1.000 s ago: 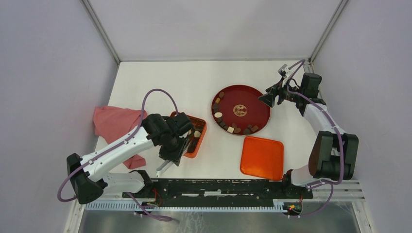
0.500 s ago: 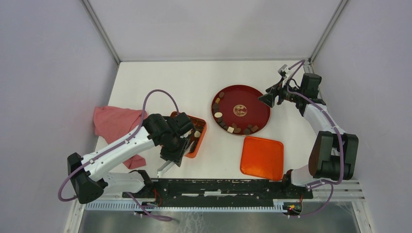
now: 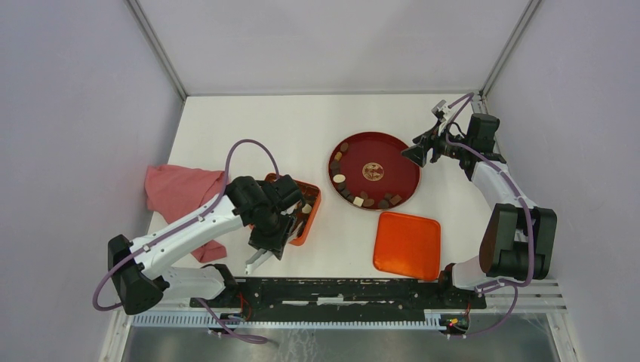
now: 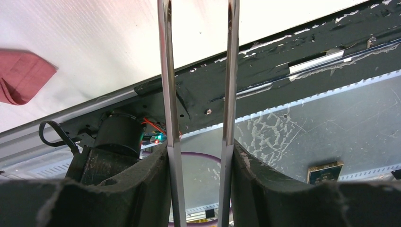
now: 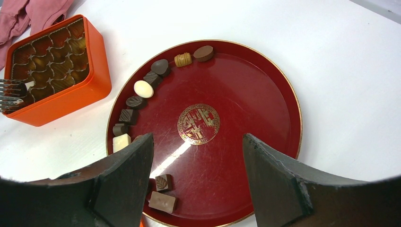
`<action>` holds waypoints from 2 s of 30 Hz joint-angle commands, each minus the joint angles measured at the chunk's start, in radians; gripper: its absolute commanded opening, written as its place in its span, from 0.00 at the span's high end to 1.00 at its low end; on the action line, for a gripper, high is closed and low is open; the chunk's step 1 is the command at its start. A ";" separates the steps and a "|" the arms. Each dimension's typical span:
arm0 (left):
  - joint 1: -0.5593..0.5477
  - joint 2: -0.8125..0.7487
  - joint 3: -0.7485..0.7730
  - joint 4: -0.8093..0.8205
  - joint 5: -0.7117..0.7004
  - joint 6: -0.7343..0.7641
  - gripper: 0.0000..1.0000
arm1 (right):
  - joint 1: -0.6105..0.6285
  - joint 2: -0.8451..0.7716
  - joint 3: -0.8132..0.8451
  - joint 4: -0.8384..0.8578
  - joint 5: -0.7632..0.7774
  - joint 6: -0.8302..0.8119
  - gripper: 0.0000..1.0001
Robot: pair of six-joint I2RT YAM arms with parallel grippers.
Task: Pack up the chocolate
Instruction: Place the fake chocolate in the packing box, then place the clamp at the center of the board.
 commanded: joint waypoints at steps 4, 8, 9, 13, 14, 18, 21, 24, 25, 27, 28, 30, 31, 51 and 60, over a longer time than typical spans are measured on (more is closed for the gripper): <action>-0.001 0.000 0.019 0.007 -0.025 0.009 0.50 | 0.005 -0.027 -0.004 0.032 -0.022 -0.006 0.25; -0.002 -0.014 0.074 -0.005 -0.067 -0.009 0.51 | 0.006 -0.024 -0.005 0.034 -0.022 -0.001 0.26; -0.002 -0.018 0.087 -0.006 -0.079 -0.014 0.51 | 0.006 -0.023 -0.004 0.034 -0.021 -0.001 0.26; -0.001 -0.024 0.139 -0.007 -0.128 -0.029 0.52 | 0.006 -0.030 -0.007 0.038 -0.019 0.005 0.25; -0.001 -0.023 0.153 -0.006 -0.143 -0.032 0.53 | 0.006 -0.032 -0.007 0.038 -0.019 0.008 0.26; -0.001 -0.012 0.224 0.011 -0.184 -0.038 0.54 | 0.006 -0.036 -0.007 0.039 -0.022 0.008 0.25; -0.002 -0.006 0.258 0.055 -0.198 -0.033 0.54 | 0.006 -0.043 -0.006 0.038 -0.025 0.006 0.25; 0.000 -0.004 0.276 0.120 -0.219 -0.019 0.54 | 0.005 -0.047 -0.006 0.038 -0.027 0.005 0.25; 0.000 -0.004 0.280 0.146 -0.228 -0.010 0.54 | 0.006 -0.049 -0.006 0.038 -0.027 0.005 0.25; 0.004 0.003 0.293 0.195 -0.252 0.009 0.54 | 0.005 -0.050 -0.006 0.038 -0.028 0.005 0.25; 0.013 0.009 0.297 0.225 -0.255 0.023 0.54 | 0.005 -0.051 -0.006 0.038 -0.030 0.005 0.25; 0.030 0.020 0.302 0.290 -0.264 0.044 0.54 | 0.006 -0.054 -0.005 0.038 -0.031 0.005 0.25; 0.040 0.024 0.301 0.329 -0.257 0.058 0.54 | 0.005 -0.056 -0.005 0.038 -0.031 0.005 0.25; 0.352 0.109 0.224 0.772 -0.329 0.388 0.53 | 0.006 -0.067 -0.013 0.068 -0.045 0.011 0.25; 0.596 0.245 0.179 0.988 -0.132 0.711 0.52 | 0.006 -0.067 -0.015 0.074 -0.057 0.018 0.25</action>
